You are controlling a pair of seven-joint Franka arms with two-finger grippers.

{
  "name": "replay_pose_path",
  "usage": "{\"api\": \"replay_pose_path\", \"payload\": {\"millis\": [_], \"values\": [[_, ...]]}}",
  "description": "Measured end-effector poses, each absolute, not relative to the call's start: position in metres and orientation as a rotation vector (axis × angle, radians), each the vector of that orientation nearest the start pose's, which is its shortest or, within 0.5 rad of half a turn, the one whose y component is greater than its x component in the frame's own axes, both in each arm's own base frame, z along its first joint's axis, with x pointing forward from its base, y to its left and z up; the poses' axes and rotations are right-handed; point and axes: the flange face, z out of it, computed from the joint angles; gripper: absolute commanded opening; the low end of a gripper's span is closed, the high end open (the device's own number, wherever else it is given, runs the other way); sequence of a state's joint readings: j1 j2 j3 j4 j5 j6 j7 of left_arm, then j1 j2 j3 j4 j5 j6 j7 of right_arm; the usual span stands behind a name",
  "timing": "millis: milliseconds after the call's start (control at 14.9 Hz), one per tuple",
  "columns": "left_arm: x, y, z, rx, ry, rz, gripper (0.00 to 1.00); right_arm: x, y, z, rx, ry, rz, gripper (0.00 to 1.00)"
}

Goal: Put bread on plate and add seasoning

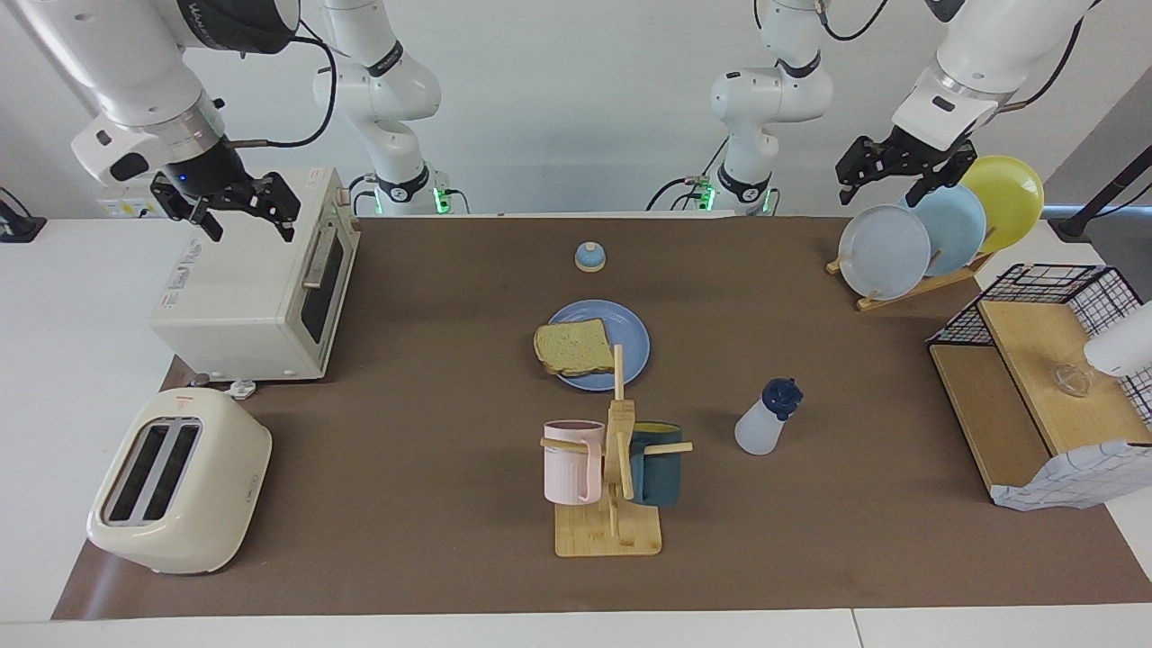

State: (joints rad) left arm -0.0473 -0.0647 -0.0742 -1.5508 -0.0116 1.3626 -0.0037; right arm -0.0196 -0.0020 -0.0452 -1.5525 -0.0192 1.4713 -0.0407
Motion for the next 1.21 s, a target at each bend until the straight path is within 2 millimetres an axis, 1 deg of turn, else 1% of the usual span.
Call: {"api": "replay_pose_path", "payload": {"millis": [336,471,606,875,1211], "values": [[0.516,-0.068,0.641,-3.129,0.178,0.204,1.0,0.542,-0.037,0.626,-3.154,0.04,0.126,1.0],[0.524,-0.069,0.646,-3.139,0.178,0.1,1.0,0.542,-0.037,0.626,-3.154,0.04,0.126,1.0],[0.528,-0.07,0.649,-3.143,0.176,0.044,1.0,0.542,-0.037,0.626,-3.154,0.04,0.126,1.0],[0.529,-0.07,0.649,-3.143,0.174,0.038,1.0,0.542,-0.037,0.626,-3.154,0.04,0.126,1.0],[0.531,-0.071,0.644,-3.143,0.176,0.051,1.0,0.542,-0.037,0.626,-3.154,0.04,0.126,1.0]]}}
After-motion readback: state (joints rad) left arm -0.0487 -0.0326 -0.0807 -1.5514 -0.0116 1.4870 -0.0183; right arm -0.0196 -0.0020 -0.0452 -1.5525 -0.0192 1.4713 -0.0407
